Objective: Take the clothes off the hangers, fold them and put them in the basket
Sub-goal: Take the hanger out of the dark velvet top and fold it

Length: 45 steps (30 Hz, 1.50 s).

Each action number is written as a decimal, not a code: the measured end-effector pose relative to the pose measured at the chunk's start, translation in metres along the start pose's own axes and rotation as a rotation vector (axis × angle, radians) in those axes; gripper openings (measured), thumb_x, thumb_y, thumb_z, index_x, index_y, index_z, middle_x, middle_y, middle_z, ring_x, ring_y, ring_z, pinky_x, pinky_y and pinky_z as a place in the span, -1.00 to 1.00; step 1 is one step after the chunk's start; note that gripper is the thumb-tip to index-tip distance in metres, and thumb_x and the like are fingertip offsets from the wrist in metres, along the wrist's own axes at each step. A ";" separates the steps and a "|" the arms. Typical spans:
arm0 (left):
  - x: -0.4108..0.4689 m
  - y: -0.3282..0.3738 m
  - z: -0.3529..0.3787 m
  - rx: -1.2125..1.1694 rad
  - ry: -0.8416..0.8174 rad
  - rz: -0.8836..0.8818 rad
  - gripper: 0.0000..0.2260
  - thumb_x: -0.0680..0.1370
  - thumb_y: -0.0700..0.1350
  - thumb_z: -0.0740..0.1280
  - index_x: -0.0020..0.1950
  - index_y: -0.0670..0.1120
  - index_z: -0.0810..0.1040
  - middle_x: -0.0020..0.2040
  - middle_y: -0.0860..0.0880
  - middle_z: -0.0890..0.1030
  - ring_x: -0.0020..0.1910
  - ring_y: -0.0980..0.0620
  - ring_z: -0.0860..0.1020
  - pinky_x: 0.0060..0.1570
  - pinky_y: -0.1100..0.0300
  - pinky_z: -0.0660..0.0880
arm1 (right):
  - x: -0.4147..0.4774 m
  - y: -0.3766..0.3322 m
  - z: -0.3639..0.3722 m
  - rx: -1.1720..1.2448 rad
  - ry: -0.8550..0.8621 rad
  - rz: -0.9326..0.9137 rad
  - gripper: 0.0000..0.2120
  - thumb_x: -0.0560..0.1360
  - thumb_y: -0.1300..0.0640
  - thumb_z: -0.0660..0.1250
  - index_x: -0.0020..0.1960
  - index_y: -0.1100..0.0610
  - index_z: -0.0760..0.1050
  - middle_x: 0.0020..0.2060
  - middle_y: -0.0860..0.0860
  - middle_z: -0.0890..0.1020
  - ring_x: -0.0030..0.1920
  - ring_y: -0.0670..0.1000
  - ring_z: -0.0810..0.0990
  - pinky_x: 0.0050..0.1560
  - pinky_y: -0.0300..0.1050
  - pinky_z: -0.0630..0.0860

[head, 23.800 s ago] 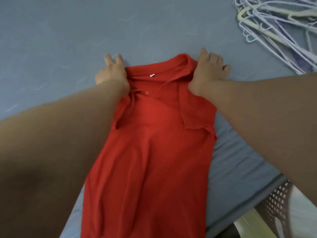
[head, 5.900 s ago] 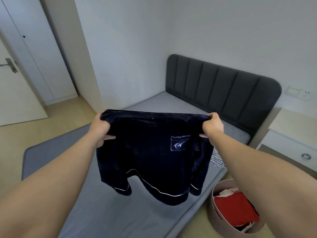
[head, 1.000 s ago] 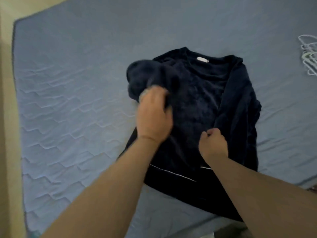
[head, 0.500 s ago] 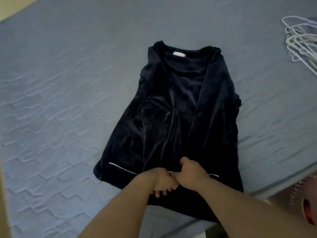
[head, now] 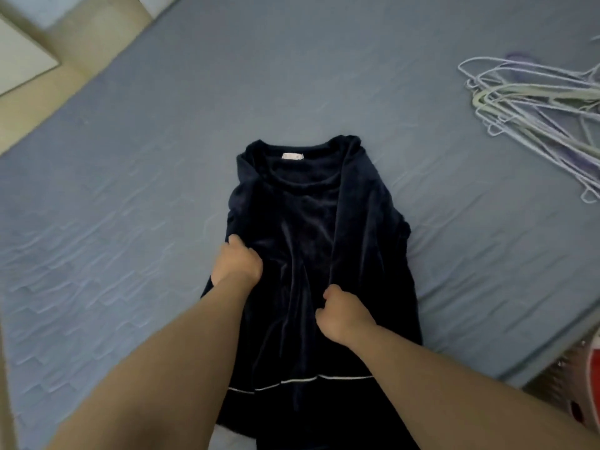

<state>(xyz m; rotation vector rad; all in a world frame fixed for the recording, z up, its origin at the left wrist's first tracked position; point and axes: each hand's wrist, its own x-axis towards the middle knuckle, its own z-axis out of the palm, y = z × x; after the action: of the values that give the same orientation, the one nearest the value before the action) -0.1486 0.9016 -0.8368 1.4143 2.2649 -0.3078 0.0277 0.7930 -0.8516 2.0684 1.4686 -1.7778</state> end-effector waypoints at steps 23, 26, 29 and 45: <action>0.252 -0.002 0.007 -0.077 0.175 0.241 -0.55 0.69 0.10 -0.01 0.37 -0.20 0.36 0.32 -0.26 0.47 0.29 -0.28 0.46 0.24 -0.08 0.38 | 0.186 -0.005 -0.090 -0.343 0.945 0.428 -0.51 0.68 -0.01 0.00 0.56 0.10 0.01 0.37 0.24 0.34 0.33 0.25 0.33 0.32 0.24 0.25; 0.250 0.013 -0.008 -0.129 0.204 0.207 -0.34 0.64 0.28 -0.06 0.42 -0.23 0.34 0.36 -0.25 0.45 0.31 -0.28 0.45 0.27 -0.10 0.37 | 0.187 -0.006 -0.102 -0.330 0.917 0.420 -0.44 0.65 -0.10 0.06 0.54 0.14 0.04 0.39 0.23 0.33 0.33 0.27 0.34 0.28 0.25 0.28; 0.259 0.042 -0.025 -0.206 0.066 0.185 -0.24 0.56 0.38 0.10 0.40 -0.27 0.40 0.36 -0.22 0.48 0.30 -0.27 0.47 0.19 0.01 0.39 | 0.191 -0.010 -0.132 -0.233 0.868 0.394 -0.32 0.56 -0.28 0.15 0.48 0.16 0.17 0.37 0.21 0.37 0.33 0.27 0.39 0.24 0.19 0.34; 0.246 0.125 -0.042 0.214 0.378 0.551 -0.53 0.57 0.14 0.28 0.30 -0.18 0.38 0.23 -0.28 0.52 0.22 -0.33 0.49 0.21 -0.11 0.41 | 0.192 -0.007 -0.227 -0.207 1.003 0.375 -0.60 0.57 0.21 0.16 0.39 0.07 0.41 0.38 0.16 0.43 0.41 0.22 0.35 0.38 0.14 0.27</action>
<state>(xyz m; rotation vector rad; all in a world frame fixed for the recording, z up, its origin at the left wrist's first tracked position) -0.1396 1.1702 -0.9132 2.2965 2.0351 -0.1087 0.1712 1.0437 -0.9216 2.9868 1.1381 -0.3921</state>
